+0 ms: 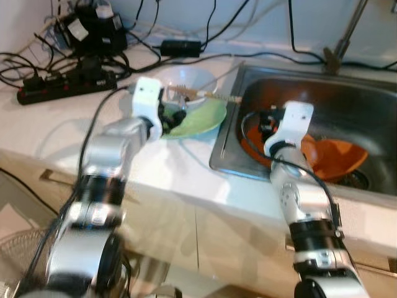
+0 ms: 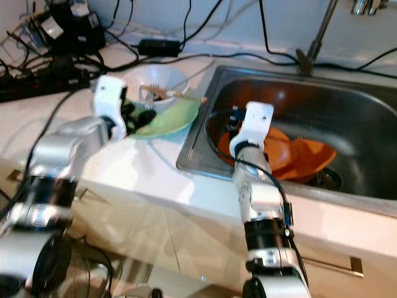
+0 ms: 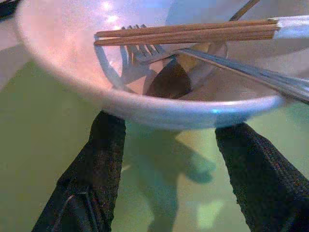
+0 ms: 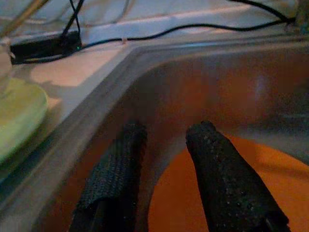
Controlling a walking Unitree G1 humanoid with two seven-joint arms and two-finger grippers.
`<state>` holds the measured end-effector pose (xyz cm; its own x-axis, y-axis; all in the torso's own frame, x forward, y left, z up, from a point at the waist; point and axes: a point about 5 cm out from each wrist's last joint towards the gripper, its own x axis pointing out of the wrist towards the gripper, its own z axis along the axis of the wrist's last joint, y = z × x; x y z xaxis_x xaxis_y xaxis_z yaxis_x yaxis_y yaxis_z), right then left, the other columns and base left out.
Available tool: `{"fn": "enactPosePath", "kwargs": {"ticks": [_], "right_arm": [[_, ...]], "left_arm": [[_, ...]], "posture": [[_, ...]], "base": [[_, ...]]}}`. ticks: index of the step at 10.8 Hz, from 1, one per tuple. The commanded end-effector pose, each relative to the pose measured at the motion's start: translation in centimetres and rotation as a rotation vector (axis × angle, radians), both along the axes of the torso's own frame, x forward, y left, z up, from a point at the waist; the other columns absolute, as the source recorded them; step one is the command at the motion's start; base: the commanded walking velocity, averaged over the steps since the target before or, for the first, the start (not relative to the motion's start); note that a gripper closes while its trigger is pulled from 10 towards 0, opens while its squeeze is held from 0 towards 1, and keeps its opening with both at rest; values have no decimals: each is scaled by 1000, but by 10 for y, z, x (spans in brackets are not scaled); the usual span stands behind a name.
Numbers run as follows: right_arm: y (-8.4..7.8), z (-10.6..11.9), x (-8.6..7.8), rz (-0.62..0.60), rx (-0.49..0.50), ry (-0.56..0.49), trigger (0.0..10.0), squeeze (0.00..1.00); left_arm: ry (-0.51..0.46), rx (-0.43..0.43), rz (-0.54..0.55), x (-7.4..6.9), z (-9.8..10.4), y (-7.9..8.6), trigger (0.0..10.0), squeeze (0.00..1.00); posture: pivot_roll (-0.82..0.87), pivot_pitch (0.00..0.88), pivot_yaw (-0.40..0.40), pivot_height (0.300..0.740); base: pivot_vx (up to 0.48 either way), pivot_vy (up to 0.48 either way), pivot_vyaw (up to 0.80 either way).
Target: Kitchen organization
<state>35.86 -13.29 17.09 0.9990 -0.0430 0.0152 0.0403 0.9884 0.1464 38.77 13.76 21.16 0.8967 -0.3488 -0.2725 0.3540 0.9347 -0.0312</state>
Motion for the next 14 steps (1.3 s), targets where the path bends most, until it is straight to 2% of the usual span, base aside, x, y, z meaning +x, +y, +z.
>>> {"fn": "enactPosePath", "kwargs": {"ticks": [1, 4, 6, 7, 8, 11, 13, 14], "right_arm": [[1, 5, -2, -1, -5, -16, 10000, 0], [0, 4, -4, -13, 1, -10, 10000, 0], [2, 4, -4, -12, 7, -6, 10000, 0], [3, 4, -3, -10, 11, -6, 10000, 0], [5, 3, -2, -5, 16, -5, 10000, 0], [11, 4, 2, 13, 24, -6, 10000, 0], [12, 5, 3, 20, 23, -8, 10000, 0], [11, 5, 4, 21, 22, -10, 10000, 0]], "left_arm": [[15, 26, -4, 4, -1, 1, 10000, 0], [112, 100, -44, 3, -13, 6, 10000, 0], [150, 131, -54, -6, -15, 13, 10000, 0], [164, 138, -63, -13, -15, 17, 10000, 0], [186, 130, -70, -27, -14, 22, 10000, 0], [210, 112, -47, -54, -10, 32, 10000, 0], [221, 110, -37, -63, -9, 34, 10000, 0], [233, 106, -33, -74, -7, 34, 10000, 0]], "posture": [[175, 115, 75, 725], [190, 128, 89, 725], [211, 132, 97, 725], [223, 133, 100, 725], [240, 135, 102, 725], [276, 130, 91, 725], [281, 128, 87, 725], [287, 130, 85, 725]], "base": [[0, 0, 0], [0, 0, 0], [0, 0, 0], [0, 0, 0], [0, 0, 0], [0, 0, 0], [0, 0, 0], [0, 0, 0]]}}
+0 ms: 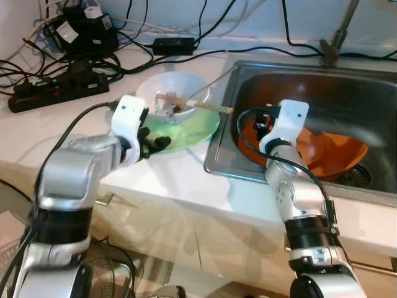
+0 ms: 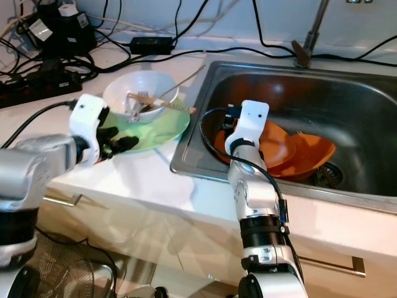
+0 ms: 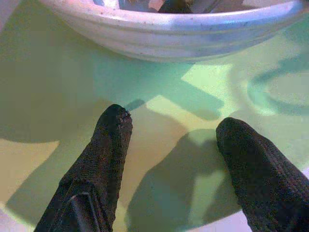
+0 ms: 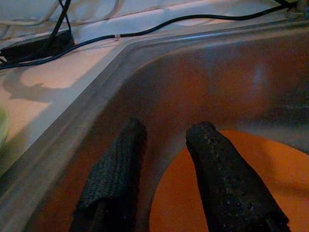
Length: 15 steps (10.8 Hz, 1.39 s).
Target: Kitchen organization
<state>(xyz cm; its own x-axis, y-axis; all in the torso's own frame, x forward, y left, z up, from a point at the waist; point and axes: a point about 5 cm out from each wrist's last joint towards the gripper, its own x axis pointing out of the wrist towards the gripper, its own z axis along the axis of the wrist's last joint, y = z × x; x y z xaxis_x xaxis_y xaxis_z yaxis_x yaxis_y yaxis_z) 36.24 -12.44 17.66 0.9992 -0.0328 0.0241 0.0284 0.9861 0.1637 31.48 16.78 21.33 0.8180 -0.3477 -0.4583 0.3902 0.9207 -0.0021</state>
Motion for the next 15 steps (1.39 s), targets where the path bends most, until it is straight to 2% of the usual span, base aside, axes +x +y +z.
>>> {"fn": "enactPosePath", "kwargs": {"ticks": [1, 3, 4, 5, 6, 9, 11, 12, 13, 14, 15], "right_arm": [[2, -1, 1, 8, 4, -1, 10000, 0], [0, 0, 2, 4, 2, -3, 10000, 0], [-1, -1, 3, 3, 2, -2, 10000, 0], [1, 0, 5, 9, 1, -1, 10000, 0], [1, 2, 7, 14, 0, -6, 10000, 0], [-1, 3, 11, 23, -12, -11, 10000, 0], [0, 6, 15, 38, -22, -12, 10000, 0], [-2, 7, 16, 31, -37, -21, 10000, 0], [-7, 9, 16, 14, -35, -35, 10000, 0], [-14, 14, 15, -15, -39, -72, 10000, 0], [-18, 18, 14, -23, -53, -106, 10000, 0]], "left_arm": [[61, 6, 13, -7, -9, 3, 10000, 0], [63, 0, 30, -22, -7, 1, 10000, 0], [16, 16, 45, -22, -4, 0, 10000, 0], [-137, 65, 84, -18, 7, 2, 10000, 0], [-205, 85, 106, -18, 13, 4, 10000, 0], [-314, 108, 220, -26, 28, 21, 10000, 0], [-323, 223, 308, -35, 27, 46, 10000, 0], [-399, 423, 358, -36, 29, 64, 10000, 0], [-510, 584, 388, -35, 32, 73, 10000, 0], [-606, 559, 439, -32, 34, 74, 10000, 0], [-659, 573, 448, -31, 34, 71, 10000, 0]], "posture": [[288, 129, 84, 725], [293, 126, 80, 725], [303, 121, 72, 725], [307, 116, 62, 725], [308, 115, 51, 725], [332, 119, 8, 725], [342, 118, -19, 725], [341, 118, -20, 725], [324, 114, -21, 725], [324, 114, -21, 725], [307, 106, -19, 725]], "base": [[0, 0, 0], [0, 0, 0], [0, 0, 0], [0, 0, 0], [0, 0, 0], [0, 0, 0], [0, 0, 0], [0, 0, 0], [0, 0, 0], [0, 0, 0], [0, 0, 0]]}}
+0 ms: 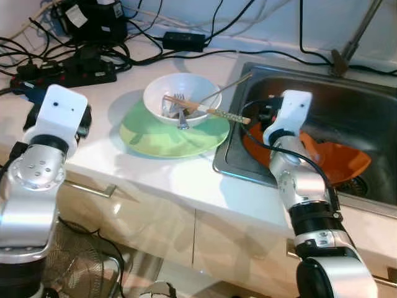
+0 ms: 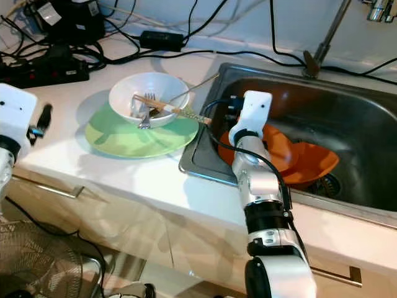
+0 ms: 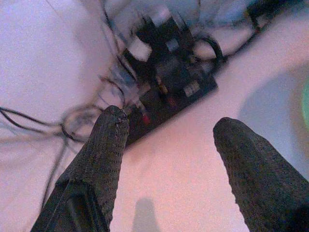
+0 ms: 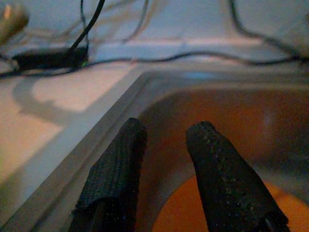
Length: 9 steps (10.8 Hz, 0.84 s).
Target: Kitchen organization
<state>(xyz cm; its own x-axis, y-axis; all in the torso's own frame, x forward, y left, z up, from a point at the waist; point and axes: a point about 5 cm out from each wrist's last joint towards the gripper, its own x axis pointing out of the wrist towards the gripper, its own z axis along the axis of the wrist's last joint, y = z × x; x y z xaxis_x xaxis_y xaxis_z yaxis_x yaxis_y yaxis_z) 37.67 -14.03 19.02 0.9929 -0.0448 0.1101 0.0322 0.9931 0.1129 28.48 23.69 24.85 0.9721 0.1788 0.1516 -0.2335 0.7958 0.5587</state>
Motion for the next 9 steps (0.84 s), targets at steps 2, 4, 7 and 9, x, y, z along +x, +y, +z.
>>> {"fn": "enactPosePath", "kwargs": {"ticks": [2, 4, 7, 9], "right_arm": [[-17, 23, -5, -46, -41, -149, 10000, 0], [-28, 39, -10, -68, -68, -260, 10000, 0], [-25, 38, -19, -45, -76, -338, 10000, 0], [-23, 35, -20, -51, -58, -338, 10000, 0]], "left_arm": [[-138, -22, -56, 8, -9, -13, 10000, 0], [-258, -185, -218, 19, -15, -41, 10000, 0], [-366, -189, -352, 33, -8, -72, 10000, 0], [-423, -159, -427, 39, 11, -90, 10000, 0]], "posture": [[271, 80, -18, 725], [245, 68, -15, 725], [230, 57, -10, 725], [228, 55, -8, 725]], "base": [[0, 0, 0], [0, 0, 0], [0, 0, 0], [0, 0, 0]]}}
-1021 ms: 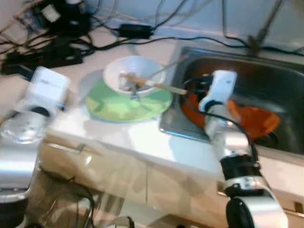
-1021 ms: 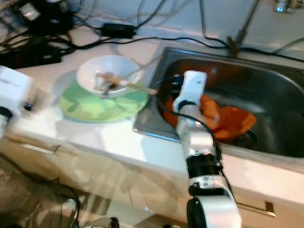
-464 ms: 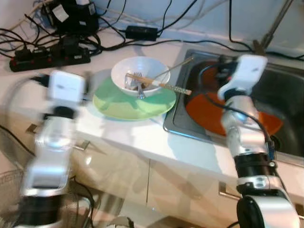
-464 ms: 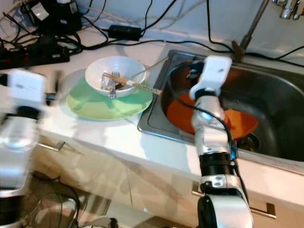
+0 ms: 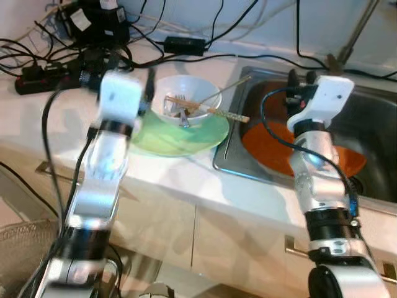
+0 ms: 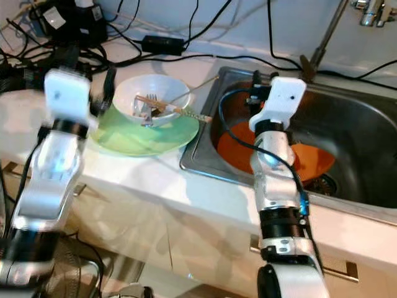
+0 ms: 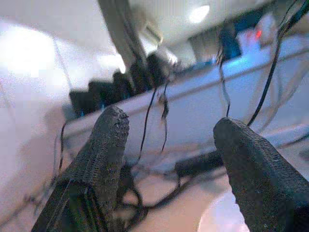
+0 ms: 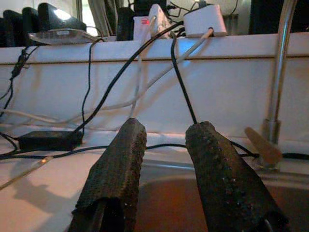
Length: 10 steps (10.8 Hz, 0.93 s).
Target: Kitchen organization
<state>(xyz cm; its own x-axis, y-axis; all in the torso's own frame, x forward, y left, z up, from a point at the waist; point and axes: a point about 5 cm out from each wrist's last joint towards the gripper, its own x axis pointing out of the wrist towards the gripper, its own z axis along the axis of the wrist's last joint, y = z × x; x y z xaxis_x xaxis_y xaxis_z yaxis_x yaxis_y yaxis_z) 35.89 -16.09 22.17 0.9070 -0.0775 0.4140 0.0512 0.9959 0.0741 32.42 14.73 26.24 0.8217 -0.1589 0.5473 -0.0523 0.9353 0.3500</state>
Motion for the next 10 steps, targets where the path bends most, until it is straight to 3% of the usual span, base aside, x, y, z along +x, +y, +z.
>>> {"fn": "enactPosePath", "kwargs": {"ticks": [1, 2, 4, 8, 9, 10], "right_arm": [[-1, 1, -3, -9, 6, -17, 10000, 0], [1, 0, -3, -7, 9, -14, 10000, 0], [-1, -1, -3, -21, 22, -6, 10000, 0], [-5, -4, 3, -38, 11, 27, 10000, 0], [-6, -4, 5, -44, 18, 30, 10000, 0], [-7, -2, 7, -49, 25, 29, 10000, 0]], "left_arm": [[-17, 63, -83, -1, 6, -15, 10000, 0], [12, 180, -192, -2, 7, -30, 10000, 0], [11, 373, -318, -11, 22, -46, 10000, 0], [33, 570, -443, -22, 32, -68, 10000, 0], [99, 652, -502, -27, 23, -72, 10000, 0], [145, 677, -537, -29, 16, -73, 10000, 0]], "posture": [[229, 59, -7, 725], [229, 70, -3, 725], [237, 95, 1, 725], [238, 95, 3, 725], [242, 78, 1, 725], [240, 68, 1, 725]], "base": [[0, 0, 0], [0, 0, 0], [0, 0, 0], [0, 0, 0], [0, 0, 0], [0, 0, 0]]}}
